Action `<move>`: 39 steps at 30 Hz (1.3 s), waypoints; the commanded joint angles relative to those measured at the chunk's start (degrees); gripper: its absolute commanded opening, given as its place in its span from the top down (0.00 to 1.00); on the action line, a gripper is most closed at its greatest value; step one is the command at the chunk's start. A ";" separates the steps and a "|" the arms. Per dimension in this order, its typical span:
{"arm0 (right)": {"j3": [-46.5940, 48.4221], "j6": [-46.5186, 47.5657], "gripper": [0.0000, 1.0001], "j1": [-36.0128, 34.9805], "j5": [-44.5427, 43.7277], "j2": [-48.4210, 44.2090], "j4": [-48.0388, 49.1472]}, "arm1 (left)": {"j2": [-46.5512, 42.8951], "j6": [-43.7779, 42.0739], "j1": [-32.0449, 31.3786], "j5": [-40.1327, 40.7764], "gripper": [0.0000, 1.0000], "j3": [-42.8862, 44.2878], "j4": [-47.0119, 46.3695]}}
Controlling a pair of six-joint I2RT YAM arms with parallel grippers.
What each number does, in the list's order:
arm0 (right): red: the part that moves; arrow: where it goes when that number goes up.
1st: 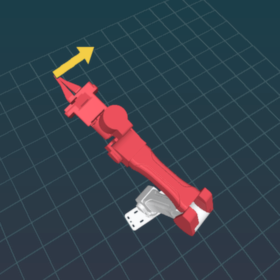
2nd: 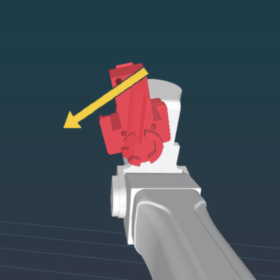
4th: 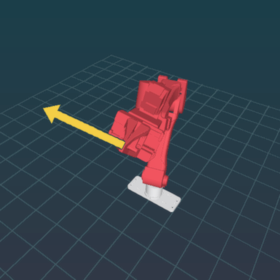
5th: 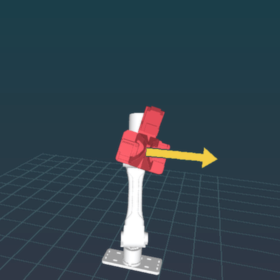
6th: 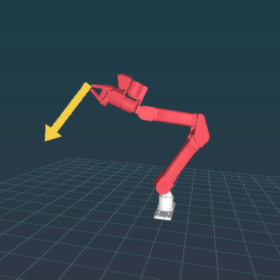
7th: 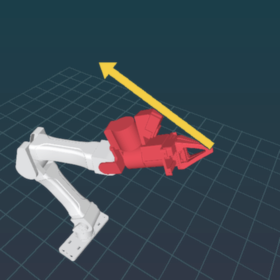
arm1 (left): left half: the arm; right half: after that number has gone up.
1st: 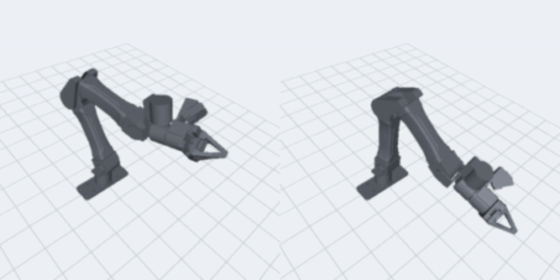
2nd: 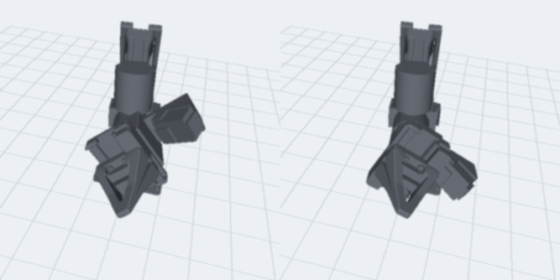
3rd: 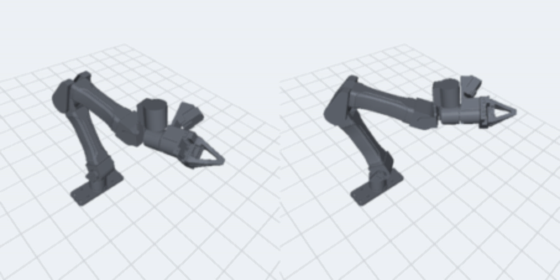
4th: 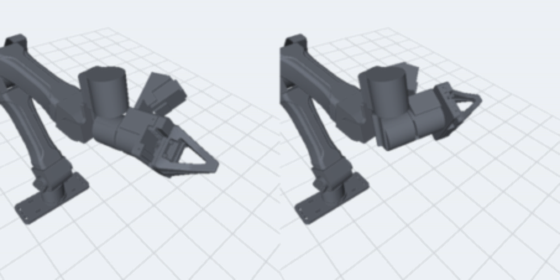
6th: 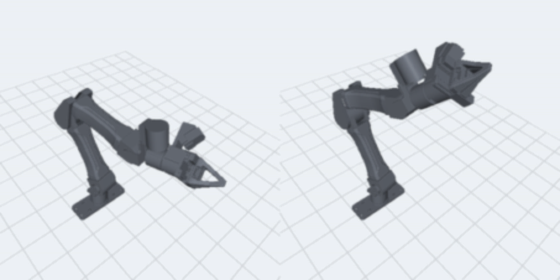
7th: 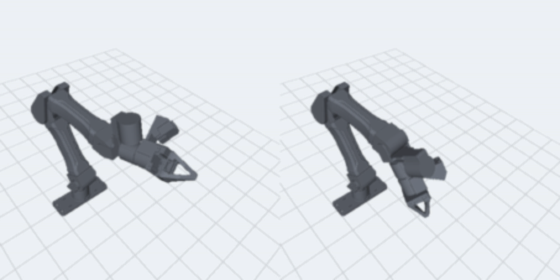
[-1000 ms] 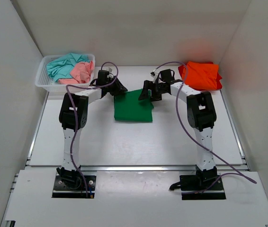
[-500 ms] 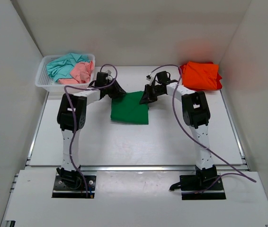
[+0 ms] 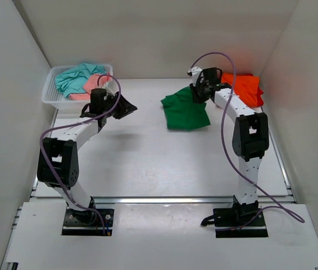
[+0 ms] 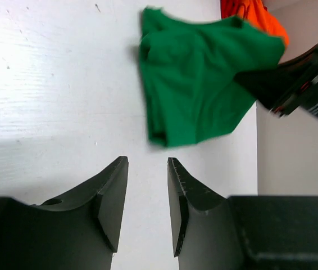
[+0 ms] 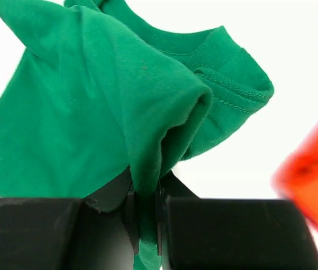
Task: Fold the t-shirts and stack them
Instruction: Put the neatly folded tshirt into the corner of the board with the right arm
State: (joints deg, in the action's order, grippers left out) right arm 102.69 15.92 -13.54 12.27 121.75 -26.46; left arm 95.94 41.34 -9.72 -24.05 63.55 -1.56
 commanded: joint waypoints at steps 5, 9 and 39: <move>3.73 11.32 1.00 8.26 -6.48 -5.12 5.45 | -2.52 0.23 -0.30 -1.52 0.55 -5.98 -3.97; 8.56 12.11 1.00 13.45 -3.66 -2.41 5.19 | -1.29 0.41 -0.56 -1.87 0.55 -6.16 -4.94; 26.51 5.52 1.00 27.42 -18.78 18.87 22.50 | 1.53 -1.88 -0.66 0.94 0.54 -6.94 -3.45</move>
State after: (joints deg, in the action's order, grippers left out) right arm 130.32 21.43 12.99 -2.31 144.73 -12.03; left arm 98.19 40.49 -10.15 -23.90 57.43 -4.75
